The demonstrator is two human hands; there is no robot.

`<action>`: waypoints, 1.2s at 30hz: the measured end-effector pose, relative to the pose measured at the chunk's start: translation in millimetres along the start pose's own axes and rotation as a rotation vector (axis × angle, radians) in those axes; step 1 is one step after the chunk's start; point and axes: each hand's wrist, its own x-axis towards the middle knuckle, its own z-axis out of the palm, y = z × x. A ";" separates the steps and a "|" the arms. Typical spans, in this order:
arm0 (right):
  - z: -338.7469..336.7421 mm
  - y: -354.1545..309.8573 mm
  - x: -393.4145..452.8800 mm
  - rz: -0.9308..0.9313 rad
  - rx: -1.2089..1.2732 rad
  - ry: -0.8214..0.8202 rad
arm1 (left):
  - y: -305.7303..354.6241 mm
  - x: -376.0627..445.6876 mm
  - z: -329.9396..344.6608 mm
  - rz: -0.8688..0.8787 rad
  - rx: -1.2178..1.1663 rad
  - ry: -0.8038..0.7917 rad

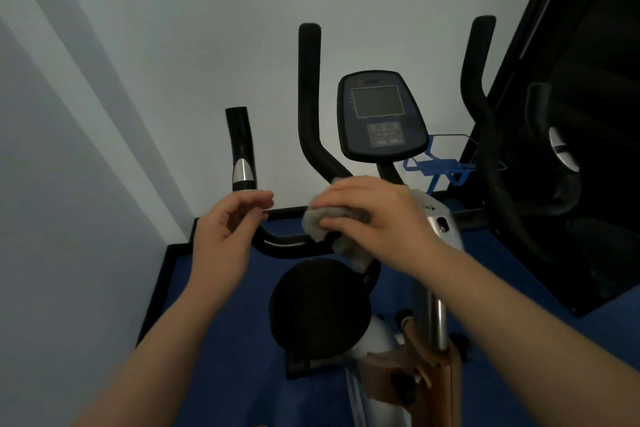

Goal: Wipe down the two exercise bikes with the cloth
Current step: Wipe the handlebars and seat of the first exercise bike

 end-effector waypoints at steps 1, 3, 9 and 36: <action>7.8 -6.4 11.6 0.006 0.025 -0.128 | 0.0 2.1 -0.5 0.016 -0.008 0.034; 28.1 -15.9 28.4 0.084 0.005 -0.391 | -1.9 6.4 -3.0 0.106 0.075 0.053; 20.0 -9.1 44.3 0.155 -0.229 -0.658 | -24.1 35.5 -24.8 0.339 0.428 -0.324; 49.0 -39.8 39.6 0.462 -0.379 -0.654 | -54.6 54.6 -53.8 0.242 0.126 -0.343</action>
